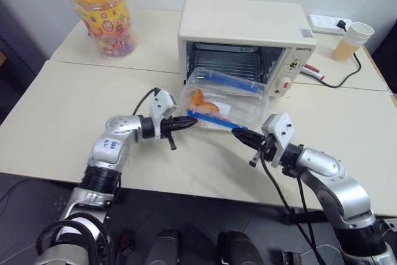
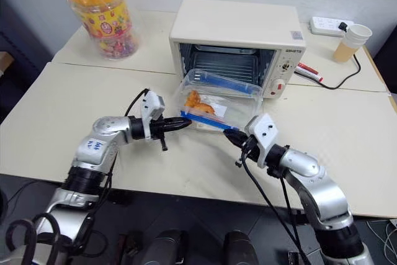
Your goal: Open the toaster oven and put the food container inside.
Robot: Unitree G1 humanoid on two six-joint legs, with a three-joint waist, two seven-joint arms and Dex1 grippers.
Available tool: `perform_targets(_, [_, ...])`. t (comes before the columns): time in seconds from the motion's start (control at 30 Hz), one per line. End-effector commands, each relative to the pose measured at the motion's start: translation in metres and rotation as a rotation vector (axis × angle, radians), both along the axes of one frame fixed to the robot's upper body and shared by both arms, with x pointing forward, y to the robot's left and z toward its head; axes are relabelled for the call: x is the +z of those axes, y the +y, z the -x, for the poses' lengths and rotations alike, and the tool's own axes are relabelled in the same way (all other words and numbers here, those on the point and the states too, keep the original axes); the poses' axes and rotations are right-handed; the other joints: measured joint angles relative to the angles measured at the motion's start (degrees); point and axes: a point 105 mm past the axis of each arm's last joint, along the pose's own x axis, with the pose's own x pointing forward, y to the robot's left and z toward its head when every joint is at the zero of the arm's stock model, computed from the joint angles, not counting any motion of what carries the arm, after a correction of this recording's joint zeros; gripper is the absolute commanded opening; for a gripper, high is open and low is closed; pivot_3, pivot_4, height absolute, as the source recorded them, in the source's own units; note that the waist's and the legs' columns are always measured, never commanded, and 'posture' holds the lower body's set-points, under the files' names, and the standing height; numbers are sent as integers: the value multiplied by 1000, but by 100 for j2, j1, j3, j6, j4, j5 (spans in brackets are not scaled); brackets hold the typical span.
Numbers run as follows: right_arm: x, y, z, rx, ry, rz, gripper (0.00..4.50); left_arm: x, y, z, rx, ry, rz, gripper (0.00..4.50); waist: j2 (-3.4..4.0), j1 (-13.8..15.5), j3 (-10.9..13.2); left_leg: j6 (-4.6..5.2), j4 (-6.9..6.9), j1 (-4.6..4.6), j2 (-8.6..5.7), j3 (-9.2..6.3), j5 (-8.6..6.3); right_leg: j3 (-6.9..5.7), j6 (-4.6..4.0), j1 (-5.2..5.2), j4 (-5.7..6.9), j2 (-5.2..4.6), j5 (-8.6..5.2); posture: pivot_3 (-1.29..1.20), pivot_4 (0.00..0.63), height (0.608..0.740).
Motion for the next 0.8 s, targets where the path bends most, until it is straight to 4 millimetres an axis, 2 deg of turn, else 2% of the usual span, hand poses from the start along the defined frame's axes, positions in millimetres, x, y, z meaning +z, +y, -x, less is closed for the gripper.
perform_targets(0.03, [11,-14,-18,-27,-81,42,40,15,-5,-14,88,-60,65,0,0,0,0,0,0,-2,-2,2,0,0,0,-3,1,-1,0,0,150,740])
perform_targets(0.43, [34,-19,-80,-64,-209,55,40,29,-21,-39,172,-117,159,0,0,-121,0,-1,0,-8,0,3,2,-15,0,-13,6,0,0,0,150,740])
perform_targets(0.67, [53,-17,-114,-139,-297,70,40,43,-17,-70,347,-141,233,0,0,-132,0,-1,4,-13,-1,2,2,-20,0,-17,8,-2,0,0,150,740])
perform_targets(0.8, [60,-16,-125,-159,-331,72,40,47,-19,-77,389,-155,251,0,0,-150,0,-2,0,-14,-1,3,2,-34,0,-19,8,-7,0,0,150,740])
